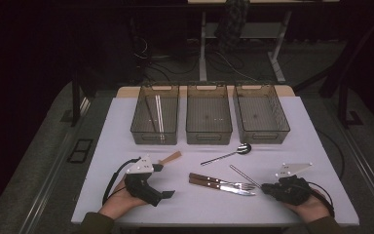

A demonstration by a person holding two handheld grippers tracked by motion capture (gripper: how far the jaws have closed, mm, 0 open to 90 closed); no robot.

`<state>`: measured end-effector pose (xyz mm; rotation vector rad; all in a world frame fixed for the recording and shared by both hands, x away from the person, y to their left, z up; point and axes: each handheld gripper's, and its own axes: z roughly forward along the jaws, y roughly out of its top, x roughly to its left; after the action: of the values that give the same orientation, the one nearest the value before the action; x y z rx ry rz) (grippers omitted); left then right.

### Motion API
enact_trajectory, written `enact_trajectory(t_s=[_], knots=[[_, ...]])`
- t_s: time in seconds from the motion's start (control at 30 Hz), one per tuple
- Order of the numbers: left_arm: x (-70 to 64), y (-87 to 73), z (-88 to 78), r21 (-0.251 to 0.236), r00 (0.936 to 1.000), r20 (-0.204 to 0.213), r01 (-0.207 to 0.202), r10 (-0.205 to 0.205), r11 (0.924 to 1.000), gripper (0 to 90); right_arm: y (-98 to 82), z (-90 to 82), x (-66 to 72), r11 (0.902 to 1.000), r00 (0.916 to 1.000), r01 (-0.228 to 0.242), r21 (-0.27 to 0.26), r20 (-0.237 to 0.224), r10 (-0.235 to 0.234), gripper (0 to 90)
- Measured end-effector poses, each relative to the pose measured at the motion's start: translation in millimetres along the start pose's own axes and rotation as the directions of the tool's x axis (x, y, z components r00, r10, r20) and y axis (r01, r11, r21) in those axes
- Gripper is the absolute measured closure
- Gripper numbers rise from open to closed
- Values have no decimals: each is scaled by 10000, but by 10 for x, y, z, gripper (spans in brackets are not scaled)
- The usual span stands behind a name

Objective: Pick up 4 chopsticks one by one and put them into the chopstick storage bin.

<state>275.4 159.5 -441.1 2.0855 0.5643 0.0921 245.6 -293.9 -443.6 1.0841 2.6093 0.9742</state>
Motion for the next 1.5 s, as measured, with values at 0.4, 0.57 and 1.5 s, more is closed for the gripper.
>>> enact_trajectory(t_s=[0.4, 0.57, 1.5], knots=[[1, 1, 0, 24, 10000, -3, -36, 36, 10000, 0, 34, -123, -45, 9981, 9999, -162, -589, 36, 164, 851], [-1, 1, 3, 32, 10000, 5, -32, 32, 10000, 0, 60, -178, -55, 9956, 9997, -254, -902, 48, 260, 851], [3, 1, 0, -42, 10000, 11, 27, -27, 10000, 0, 646, -147, -66, 9820, 9980, -33, -1888, -632, -88, 851]])
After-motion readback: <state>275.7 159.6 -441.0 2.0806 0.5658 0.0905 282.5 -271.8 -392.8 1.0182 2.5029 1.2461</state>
